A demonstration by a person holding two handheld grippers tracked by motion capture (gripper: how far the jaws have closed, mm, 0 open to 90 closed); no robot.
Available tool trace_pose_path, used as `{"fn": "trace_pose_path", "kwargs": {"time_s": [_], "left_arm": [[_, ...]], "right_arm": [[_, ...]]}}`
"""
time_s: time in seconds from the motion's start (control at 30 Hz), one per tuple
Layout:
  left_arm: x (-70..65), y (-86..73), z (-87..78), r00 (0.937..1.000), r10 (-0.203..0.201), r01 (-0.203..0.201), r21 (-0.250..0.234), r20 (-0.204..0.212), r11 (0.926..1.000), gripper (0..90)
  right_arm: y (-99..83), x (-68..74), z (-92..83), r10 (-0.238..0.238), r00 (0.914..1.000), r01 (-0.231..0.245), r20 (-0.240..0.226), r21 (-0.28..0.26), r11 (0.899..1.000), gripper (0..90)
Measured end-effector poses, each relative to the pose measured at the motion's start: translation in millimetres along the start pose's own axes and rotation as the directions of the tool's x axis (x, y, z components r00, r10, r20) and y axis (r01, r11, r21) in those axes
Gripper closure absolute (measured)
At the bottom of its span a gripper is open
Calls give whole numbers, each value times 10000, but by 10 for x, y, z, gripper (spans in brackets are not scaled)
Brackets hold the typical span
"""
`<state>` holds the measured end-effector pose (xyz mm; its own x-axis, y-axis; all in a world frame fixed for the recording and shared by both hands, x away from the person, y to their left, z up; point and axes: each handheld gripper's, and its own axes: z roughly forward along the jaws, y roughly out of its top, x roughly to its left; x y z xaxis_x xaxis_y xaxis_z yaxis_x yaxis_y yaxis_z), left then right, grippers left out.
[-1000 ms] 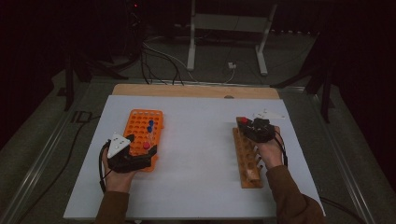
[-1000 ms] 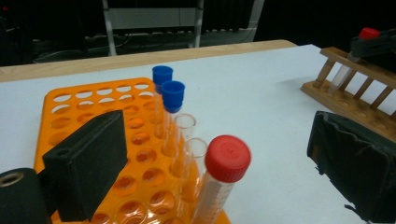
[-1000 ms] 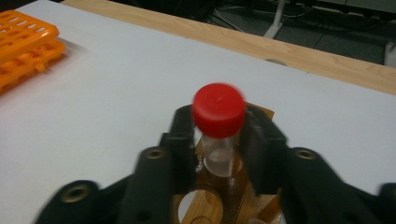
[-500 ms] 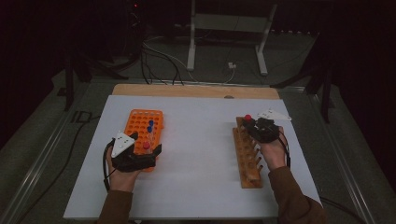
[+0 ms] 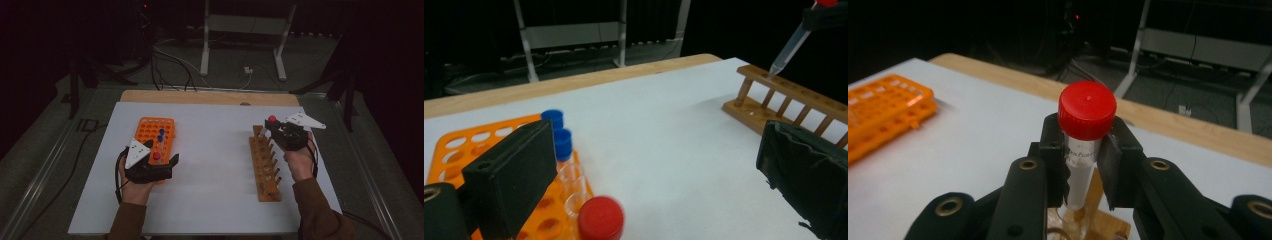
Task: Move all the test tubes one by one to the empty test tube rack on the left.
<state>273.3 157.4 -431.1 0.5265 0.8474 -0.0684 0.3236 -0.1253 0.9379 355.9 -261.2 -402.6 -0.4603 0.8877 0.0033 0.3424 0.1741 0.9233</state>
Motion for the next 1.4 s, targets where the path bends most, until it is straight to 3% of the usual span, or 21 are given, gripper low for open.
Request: {"fn": "trace_pose_path", "kwargs": {"time_s": [0.17,0.37,0.6,0.87,0.97,1.2,1.4], "left_arm": [[-101,61,35,9996,212,-210,-116,185,9997,41],[-278,108,148,9970,623,-623,-25,460,9981,56],[-545,112,376,9894,997,-1033,289,1060,9942,77],[-769,82,617,9805,1224,-1330,608,1537,9892,171],[-817,68,687,9756,1342,-1499,802,1740,9854,261],[-875,48,752,9623,1584,-1795,786,2213,9806,498],[-878,47,755,9570,1589,-1808,705,2426,9810,645]], "right_arm": [[66,88,-52,-145,9990,137,-426,-192,9997,748],[44,289,-17,-210,9889,210,-1474,-14,9998,747],[-32,660,41,-462,9648,556,-2590,290,9980,745],[-77,966,87,-399,9279,617,-3707,471,9970,744],[-74,1034,86,-404,9171,643,-3965,470,9968,744],[-90,1126,105,-471,9035,784,-4260,562,9953,744],[-121,1168,127,-415,8936,790,-4469,656,9947,745]]}}
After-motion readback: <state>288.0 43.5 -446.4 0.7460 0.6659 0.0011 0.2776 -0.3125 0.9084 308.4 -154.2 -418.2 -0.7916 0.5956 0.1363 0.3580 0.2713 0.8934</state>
